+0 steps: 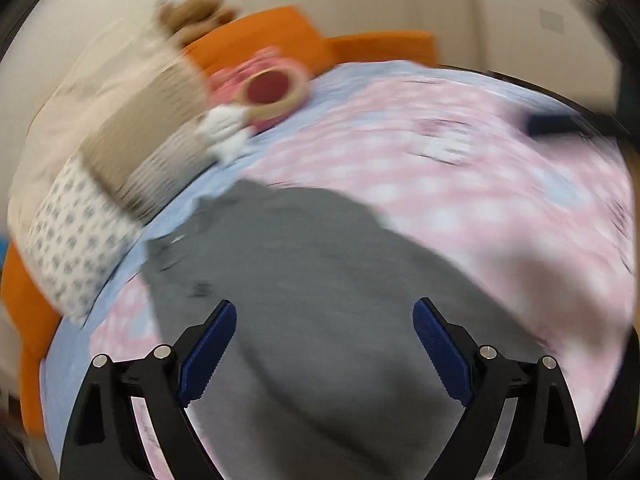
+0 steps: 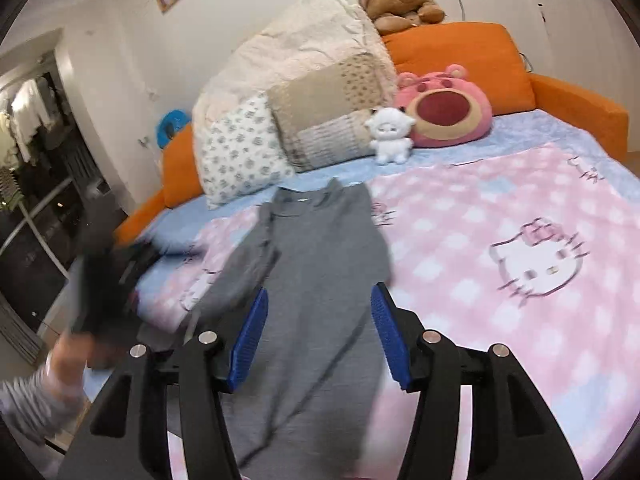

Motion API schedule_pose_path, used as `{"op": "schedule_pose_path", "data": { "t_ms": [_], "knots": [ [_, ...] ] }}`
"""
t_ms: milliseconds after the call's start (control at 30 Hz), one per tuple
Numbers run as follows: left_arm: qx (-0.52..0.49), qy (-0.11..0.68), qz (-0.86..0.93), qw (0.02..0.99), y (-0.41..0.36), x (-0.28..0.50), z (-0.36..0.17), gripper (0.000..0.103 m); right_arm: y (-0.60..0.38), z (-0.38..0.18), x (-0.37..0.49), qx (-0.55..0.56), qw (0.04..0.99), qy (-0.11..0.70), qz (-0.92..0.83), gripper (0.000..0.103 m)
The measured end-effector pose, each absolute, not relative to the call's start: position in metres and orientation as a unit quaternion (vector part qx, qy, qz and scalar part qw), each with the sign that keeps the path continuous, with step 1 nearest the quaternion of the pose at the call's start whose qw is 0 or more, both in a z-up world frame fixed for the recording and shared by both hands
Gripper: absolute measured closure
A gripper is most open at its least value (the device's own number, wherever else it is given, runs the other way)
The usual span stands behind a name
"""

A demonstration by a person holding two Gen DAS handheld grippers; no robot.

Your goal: Fold large clothes

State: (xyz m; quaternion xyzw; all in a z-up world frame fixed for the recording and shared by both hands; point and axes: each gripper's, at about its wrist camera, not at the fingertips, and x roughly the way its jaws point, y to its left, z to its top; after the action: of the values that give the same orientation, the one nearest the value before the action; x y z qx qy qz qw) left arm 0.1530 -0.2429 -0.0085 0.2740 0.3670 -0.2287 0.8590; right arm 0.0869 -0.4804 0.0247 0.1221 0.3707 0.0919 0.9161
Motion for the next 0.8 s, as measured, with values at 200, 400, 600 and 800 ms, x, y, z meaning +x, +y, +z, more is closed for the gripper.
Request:
{"op": "schedule_pose_path", "data": {
  "t_ms": [200, 400, 600, 800],
  "knots": [
    [0.322, 0.361, -0.305, 0.82, -0.326, 0.056, -0.055, 0.012, -0.505, 0.025, 0.11, 0.099, 0.902, 0.412, 0.077, 0.049],
    [0.347, 0.407, -0.291, 0.793, -0.356, 0.045, -0.103, 0.012, -0.499, 0.011, 0.117, 0.097, 0.894, 0.426, 0.104, 0.049],
    [0.359, 0.434, -0.273, 0.78, -0.366, 0.043, -0.139, 0.013, -0.491, -0.013, 0.144, 0.1, 0.878, 0.454, 0.118, 0.049],
    [0.315, 0.454, -0.272, 0.788, -0.352, 0.056, -0.134, 0.042, -0.472, -0.038, 0.227, 0.088, 0.864, 0.477, 0.134, 0.049]
  ]
}}
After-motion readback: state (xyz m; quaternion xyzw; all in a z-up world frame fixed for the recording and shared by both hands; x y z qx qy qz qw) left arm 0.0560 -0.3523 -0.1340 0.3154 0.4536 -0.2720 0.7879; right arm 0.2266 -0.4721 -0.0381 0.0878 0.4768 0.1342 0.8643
